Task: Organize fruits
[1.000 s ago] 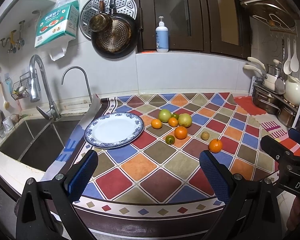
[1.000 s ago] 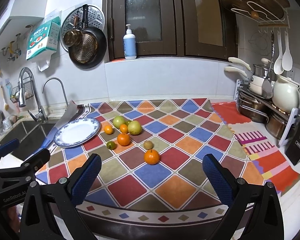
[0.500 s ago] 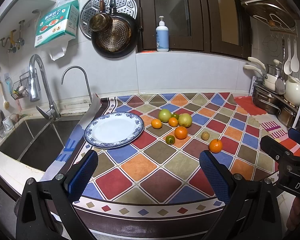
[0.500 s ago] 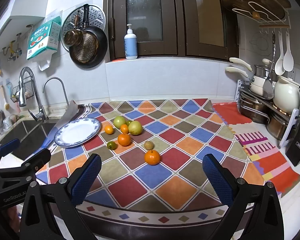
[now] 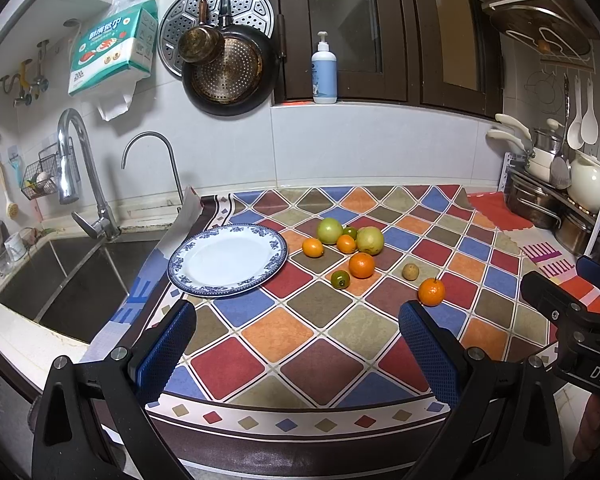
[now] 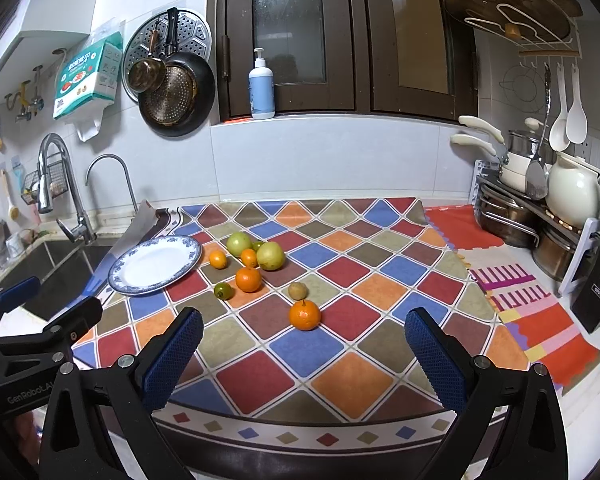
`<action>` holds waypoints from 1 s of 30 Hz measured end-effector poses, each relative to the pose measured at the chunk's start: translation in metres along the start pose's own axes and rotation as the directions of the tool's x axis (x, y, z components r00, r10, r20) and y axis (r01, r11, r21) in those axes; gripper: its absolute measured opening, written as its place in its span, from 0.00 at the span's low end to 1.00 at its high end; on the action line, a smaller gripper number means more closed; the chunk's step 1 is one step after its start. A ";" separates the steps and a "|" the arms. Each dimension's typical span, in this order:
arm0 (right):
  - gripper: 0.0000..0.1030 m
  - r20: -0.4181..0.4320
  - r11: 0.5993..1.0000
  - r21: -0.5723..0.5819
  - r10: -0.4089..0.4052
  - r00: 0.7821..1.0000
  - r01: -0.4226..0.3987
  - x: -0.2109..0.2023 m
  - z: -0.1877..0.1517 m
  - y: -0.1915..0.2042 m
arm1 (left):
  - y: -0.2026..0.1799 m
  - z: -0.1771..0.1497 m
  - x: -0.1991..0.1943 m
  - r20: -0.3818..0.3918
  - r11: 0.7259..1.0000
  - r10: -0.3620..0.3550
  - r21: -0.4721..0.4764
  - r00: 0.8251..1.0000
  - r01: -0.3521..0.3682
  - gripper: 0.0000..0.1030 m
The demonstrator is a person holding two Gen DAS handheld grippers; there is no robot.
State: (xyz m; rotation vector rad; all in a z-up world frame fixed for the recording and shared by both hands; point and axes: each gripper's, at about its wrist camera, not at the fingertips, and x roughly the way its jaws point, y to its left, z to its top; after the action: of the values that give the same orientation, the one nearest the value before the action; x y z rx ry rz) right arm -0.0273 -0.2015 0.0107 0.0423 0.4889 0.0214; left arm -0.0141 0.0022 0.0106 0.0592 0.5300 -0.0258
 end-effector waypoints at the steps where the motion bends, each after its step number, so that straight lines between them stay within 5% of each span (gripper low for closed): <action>1: 0.99 0.000 1.000 0.000 0.000 1.000 0.000 0.000 0.000 0.000 | 0.000 0.000 0.000 0.001 1.000 0.000 0.000 1.000 0.000 1.00; 18: 0.99 -0.006 1.000 -0.002 -0.002 1.000 0.002 0.004 -0.001 0.002 | -0.004 0.000 0.004 -0.012 1.000 -0.005 0.003 1.000 0.005 1.00; 30: 0.99 -0.066 1.000 0.010 -0.002 0.998 0.003 0.036 -0.004 0.008 | 0.000 0.004 0.044 -0.056 0.997 -0.047 0.064 0.997 0.051 0.99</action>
State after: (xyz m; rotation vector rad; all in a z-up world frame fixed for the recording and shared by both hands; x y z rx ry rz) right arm 0.0025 -0.1924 -0.0099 0.0510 0.5555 0.0179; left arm 0.0257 0.0013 -0.0081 0.1106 0.5850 -0.0896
